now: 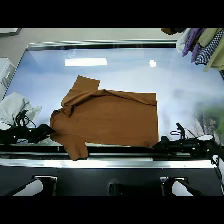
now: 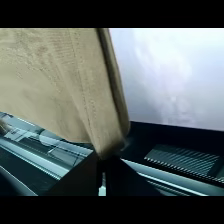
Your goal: Fold the clothes and pants, and hang the long-sleeved shirts on hangers.
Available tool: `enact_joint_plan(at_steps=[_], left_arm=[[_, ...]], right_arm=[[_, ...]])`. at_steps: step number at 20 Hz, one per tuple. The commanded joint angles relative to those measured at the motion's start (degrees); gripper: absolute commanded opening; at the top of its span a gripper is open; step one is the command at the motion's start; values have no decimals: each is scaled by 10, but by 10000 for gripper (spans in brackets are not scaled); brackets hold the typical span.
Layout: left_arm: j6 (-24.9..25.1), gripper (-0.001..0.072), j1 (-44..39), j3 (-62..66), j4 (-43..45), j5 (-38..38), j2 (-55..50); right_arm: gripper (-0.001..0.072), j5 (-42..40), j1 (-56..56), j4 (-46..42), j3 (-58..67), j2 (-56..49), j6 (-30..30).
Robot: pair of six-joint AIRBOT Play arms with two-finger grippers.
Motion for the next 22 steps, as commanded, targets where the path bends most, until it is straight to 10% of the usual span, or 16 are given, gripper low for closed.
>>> enact_joint_plan(at_steps=[1,4,11,18,22], left_arm=[[34,480,-5,-5,-36,-2,-31],[35,18,-7,-4,-39,8,-34],[53,16,-69,49,-86,6,-25],[-35,16,-176,300,-76,7,3],[-152,16,-205,549,63,0,36]], right_arm=[[27,5,0,17,0,1,-8],[25,10,0,55,0,1,-32],[23,-47,73,119,61,39,-63],[23,-268,269,-225,448,40,230],[24,-243,276,-314,701,42,270]])
